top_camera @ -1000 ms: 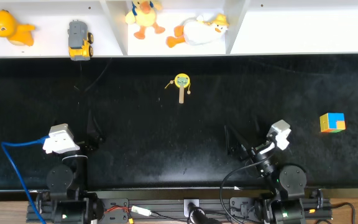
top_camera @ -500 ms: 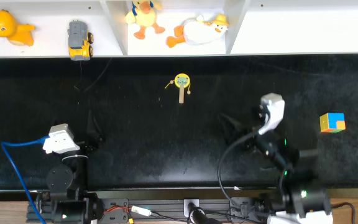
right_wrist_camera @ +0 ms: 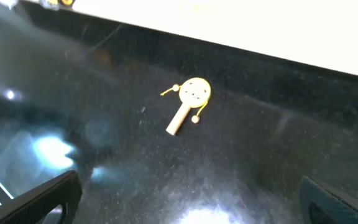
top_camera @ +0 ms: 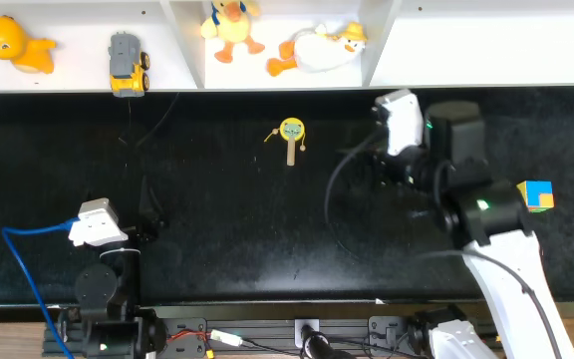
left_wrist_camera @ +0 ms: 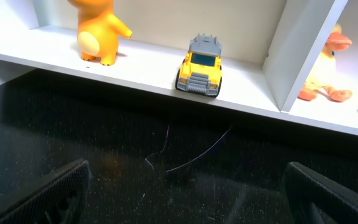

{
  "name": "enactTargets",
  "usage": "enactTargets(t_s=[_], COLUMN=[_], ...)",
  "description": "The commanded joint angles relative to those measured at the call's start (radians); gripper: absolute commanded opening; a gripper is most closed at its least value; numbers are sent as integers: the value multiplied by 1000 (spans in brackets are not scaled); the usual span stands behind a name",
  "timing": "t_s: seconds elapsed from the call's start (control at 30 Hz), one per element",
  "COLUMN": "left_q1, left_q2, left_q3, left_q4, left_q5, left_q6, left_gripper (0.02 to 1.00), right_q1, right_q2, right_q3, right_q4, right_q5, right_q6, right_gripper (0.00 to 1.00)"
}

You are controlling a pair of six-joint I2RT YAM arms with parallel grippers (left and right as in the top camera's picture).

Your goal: Store Toys

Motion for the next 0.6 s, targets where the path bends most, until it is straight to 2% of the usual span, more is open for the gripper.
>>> enactTargets(t_s=[0.03, 0.13, 0.43, 0.6], left_q1=[8, 8, 8, 8], left_q2=[-10, -10, -10, -10], left_q3=[-9, -9, -9, -9], left_q4=[6, 6, 6, 6], left_q5=[-4, -4, -4, -4], left_q6=[-11, -11, -11, -11], left_gripper=[998, 998, 998, 998], right_q1=[76, 137, 285, 290], right_q2=[83, 130, 287, 398], right_q3=[52, 60, 88, 149], right_q4=[-10, -6, -6, -4], right_q5=[33, 41, 213, 217], right_q6=[-36, -35, 43, 51], right_gripper=[996, 998, 996, 996])
